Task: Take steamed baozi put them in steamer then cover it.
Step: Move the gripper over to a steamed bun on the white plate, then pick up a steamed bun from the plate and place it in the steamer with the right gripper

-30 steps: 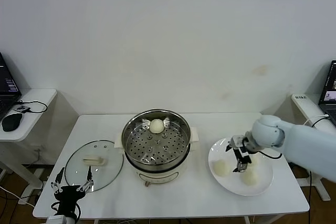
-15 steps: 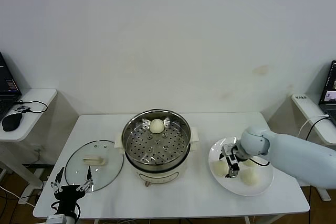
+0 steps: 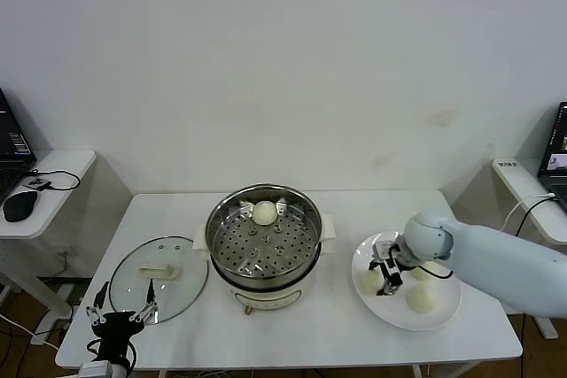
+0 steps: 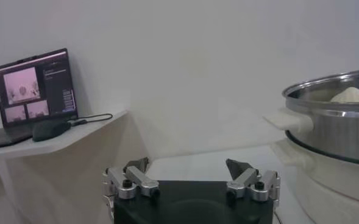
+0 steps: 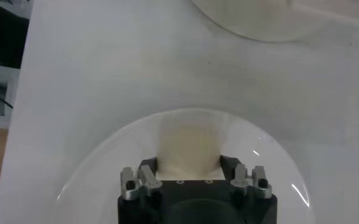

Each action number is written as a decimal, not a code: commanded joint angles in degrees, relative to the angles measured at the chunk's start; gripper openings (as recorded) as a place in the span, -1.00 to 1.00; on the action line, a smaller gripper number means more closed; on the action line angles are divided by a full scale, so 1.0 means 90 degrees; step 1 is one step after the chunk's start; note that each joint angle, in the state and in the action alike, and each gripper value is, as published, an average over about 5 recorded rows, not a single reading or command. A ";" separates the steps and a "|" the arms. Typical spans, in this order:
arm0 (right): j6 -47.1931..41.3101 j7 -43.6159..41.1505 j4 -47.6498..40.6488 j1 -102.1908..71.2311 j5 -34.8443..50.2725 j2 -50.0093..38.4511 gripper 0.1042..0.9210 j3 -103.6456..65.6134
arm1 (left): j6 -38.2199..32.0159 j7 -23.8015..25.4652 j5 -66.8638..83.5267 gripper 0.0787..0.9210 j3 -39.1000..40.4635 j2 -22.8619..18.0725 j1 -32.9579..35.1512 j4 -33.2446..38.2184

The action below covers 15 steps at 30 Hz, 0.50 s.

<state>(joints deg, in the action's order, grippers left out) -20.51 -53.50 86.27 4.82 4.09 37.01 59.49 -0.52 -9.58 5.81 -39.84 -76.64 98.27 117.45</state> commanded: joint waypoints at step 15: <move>-0.0898 0.0113 0.0830 0.4626 0.2695 0.1037 0.30 0.1522 | 0.0018 0.0006 0.0047 0.77 0.0088 0.0157 -0.0088 0.0025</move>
<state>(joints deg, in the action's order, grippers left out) -24.15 -55.08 91.38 29.95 16.14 38.69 67.63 -0.34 -9.56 6.32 -39.06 -75.35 97.36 117.69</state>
